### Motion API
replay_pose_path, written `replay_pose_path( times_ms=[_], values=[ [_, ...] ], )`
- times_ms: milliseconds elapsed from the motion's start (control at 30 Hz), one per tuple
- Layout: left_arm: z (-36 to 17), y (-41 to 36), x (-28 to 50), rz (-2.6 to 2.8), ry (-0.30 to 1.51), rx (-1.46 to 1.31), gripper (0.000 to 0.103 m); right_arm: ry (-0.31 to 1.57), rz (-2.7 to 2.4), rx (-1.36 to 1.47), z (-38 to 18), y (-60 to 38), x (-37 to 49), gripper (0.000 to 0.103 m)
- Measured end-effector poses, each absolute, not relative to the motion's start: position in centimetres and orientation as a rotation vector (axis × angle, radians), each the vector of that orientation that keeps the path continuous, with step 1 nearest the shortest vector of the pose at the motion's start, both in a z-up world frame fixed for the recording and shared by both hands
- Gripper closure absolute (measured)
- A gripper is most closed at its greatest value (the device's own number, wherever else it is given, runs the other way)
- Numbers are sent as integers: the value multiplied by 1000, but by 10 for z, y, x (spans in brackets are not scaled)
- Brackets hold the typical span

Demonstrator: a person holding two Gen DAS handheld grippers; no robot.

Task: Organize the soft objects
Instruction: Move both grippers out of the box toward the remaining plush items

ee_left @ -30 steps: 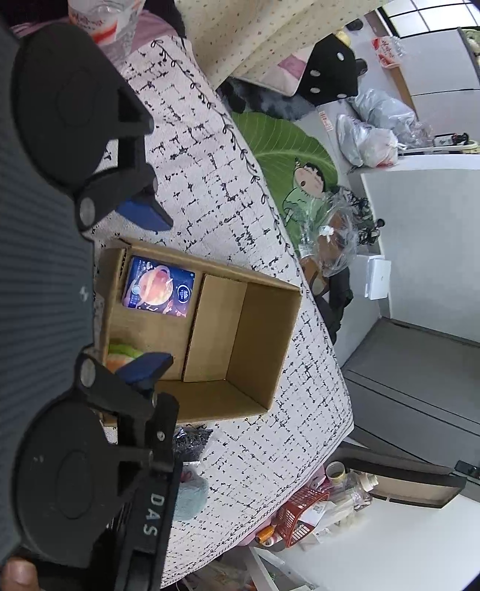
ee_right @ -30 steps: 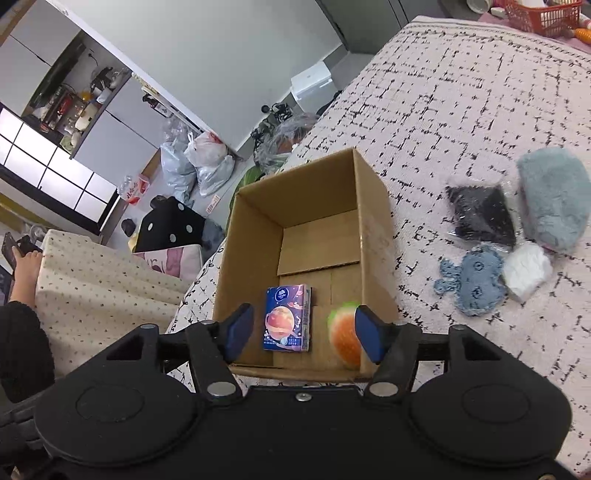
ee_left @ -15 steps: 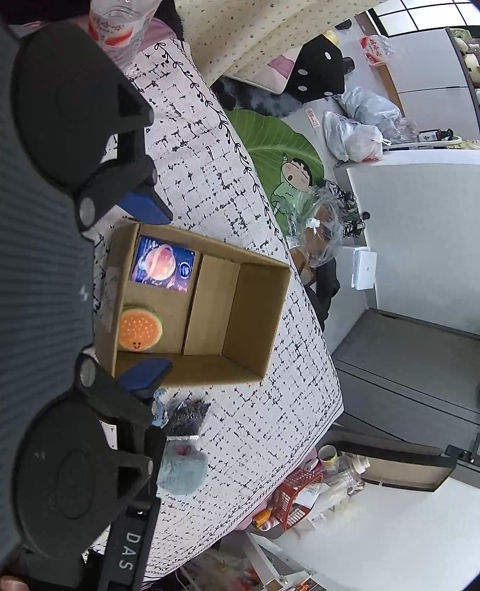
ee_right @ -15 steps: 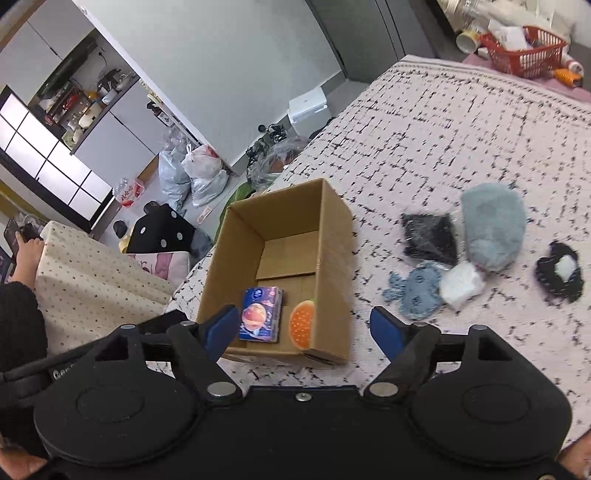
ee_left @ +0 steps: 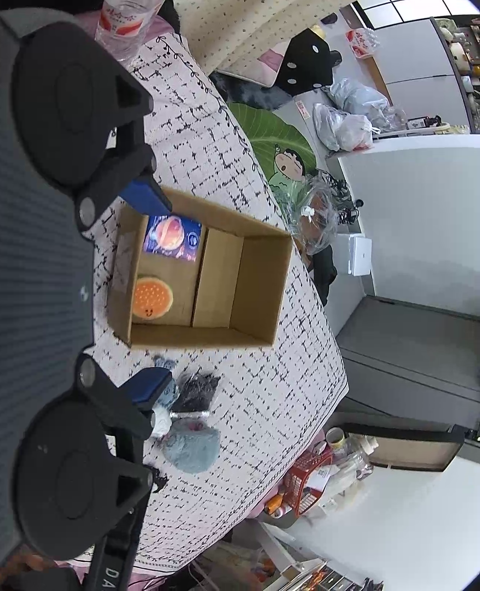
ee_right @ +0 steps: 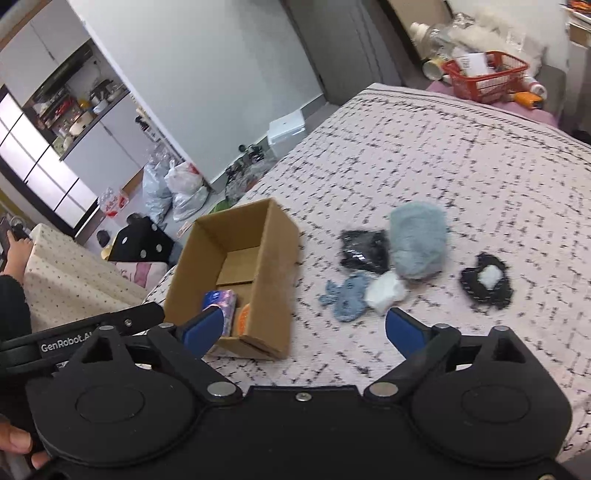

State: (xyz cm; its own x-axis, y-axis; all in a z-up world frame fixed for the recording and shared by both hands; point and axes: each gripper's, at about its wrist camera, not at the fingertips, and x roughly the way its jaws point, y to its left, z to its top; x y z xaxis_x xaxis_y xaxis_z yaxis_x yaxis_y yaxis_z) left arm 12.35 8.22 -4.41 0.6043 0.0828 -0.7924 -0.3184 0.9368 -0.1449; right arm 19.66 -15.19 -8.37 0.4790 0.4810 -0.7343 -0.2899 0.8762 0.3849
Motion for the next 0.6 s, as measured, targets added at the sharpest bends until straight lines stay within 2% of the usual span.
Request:
replay_pose_path(
  times_ms=[400, 600],
  values=[
    [-46, 39, 129, 202, 894, -281, 15, 951, 378, 301, -87, -217, 203, 0],
    [-48, 17, 136, 191, 890, -274, 15, 957, 345, 353, -89, -243, 210, 0]
  ],
)
